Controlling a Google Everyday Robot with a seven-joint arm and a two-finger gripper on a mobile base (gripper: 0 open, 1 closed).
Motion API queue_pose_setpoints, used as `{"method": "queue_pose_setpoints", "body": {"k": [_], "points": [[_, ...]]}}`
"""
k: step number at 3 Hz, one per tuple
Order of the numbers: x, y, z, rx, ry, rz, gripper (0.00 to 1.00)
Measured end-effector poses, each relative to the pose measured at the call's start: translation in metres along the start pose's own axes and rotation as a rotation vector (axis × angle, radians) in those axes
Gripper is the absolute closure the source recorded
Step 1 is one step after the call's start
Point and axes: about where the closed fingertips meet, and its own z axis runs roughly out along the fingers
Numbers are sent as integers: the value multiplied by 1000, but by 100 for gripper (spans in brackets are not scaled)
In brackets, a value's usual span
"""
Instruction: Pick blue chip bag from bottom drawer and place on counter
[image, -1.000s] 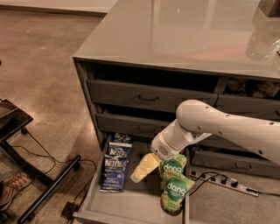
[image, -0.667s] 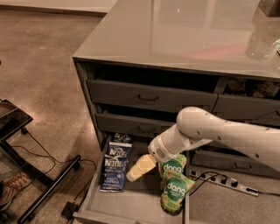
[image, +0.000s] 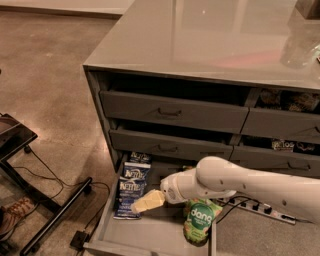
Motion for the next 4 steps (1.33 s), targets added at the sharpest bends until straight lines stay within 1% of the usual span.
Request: {"method": "queue_pose_setpoints", "body": {"k": [1, 2, 3, 4], "points": [[-15, -15, 1, 60, -57, -2, 0], [-15, -15, 1, 60, -57, -2, 0], [-16, -17, 9, 53, -72, 1, 0], [-26, -43, 55, 57, -120, 55, 0]]}}
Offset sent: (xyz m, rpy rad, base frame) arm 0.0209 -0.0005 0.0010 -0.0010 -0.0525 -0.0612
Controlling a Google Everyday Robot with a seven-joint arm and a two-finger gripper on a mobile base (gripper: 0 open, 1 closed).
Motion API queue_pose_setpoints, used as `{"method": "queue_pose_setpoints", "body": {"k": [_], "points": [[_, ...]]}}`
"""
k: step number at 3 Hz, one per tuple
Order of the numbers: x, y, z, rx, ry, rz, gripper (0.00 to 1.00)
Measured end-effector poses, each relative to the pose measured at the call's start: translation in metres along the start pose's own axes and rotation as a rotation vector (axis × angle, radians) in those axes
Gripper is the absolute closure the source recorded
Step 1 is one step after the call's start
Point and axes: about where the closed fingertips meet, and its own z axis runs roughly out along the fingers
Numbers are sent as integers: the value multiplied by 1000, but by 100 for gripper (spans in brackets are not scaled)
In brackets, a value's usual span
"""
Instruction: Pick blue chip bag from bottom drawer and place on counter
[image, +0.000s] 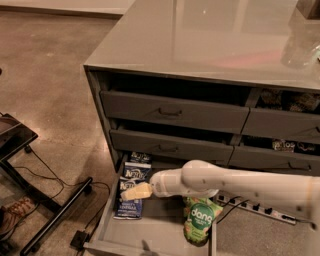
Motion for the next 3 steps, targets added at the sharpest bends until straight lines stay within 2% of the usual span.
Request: {"method": "queue_pose_setpoints", "body": {"k": [1, 2, 3], "points": [[15, -31, 60, 31, -97, 84, 0], [32, -48, 96, 97, -152, 157, 0], [22, -66, 92, 165, -201, 162, 0]]}}
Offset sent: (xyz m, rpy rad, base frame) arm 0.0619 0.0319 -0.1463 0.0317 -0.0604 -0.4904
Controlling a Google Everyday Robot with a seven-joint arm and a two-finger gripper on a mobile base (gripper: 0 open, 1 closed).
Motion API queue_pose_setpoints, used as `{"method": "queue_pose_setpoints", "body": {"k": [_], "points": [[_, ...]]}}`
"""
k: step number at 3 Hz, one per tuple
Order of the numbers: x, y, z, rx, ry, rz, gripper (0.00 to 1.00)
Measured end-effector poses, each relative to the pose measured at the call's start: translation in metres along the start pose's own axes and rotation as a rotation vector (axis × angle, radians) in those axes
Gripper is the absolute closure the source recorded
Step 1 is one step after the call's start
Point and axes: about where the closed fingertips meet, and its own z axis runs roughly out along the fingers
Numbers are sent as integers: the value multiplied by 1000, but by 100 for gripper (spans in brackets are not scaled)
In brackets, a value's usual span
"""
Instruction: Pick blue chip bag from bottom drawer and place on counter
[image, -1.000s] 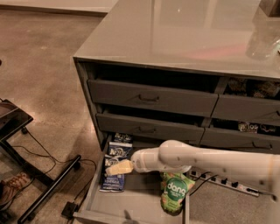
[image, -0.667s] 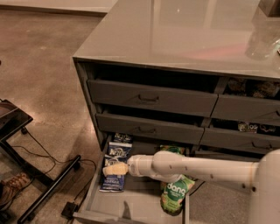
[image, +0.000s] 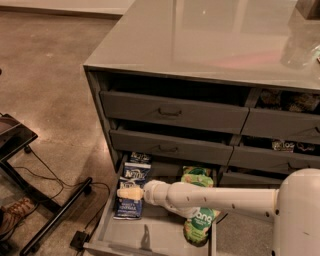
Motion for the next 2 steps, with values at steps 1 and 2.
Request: {"method": "queue_pose_setpoints", "body": {"k": [1, 2], "points": [[0, 0, 0, 0, 0, 0, 0], [6, -9, 14, 10, 6, 19, 0]]}}
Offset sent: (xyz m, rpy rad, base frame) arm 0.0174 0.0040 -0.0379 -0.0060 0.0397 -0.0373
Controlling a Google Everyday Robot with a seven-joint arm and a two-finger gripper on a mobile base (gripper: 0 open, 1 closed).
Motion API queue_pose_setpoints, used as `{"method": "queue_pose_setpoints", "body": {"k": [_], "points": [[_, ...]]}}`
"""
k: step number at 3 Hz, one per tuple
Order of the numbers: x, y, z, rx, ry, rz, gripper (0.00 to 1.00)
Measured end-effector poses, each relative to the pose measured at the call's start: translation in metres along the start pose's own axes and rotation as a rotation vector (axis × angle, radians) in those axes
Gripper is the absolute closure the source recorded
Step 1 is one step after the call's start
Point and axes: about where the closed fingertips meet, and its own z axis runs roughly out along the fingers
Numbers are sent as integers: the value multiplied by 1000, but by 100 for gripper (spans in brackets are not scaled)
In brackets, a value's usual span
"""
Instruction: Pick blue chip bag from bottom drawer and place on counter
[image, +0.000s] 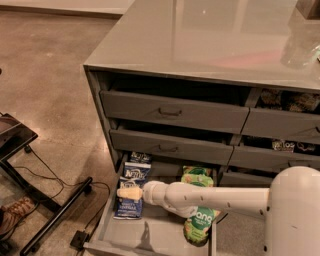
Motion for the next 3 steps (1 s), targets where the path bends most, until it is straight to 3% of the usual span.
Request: {"method": "queue_pose_setpoints", "body": {"k": [1, 3], "points": [[18, -35, 37, 77, 0, 43, 0], [53, -94, 89, 342, -5, 2, 0]]}}
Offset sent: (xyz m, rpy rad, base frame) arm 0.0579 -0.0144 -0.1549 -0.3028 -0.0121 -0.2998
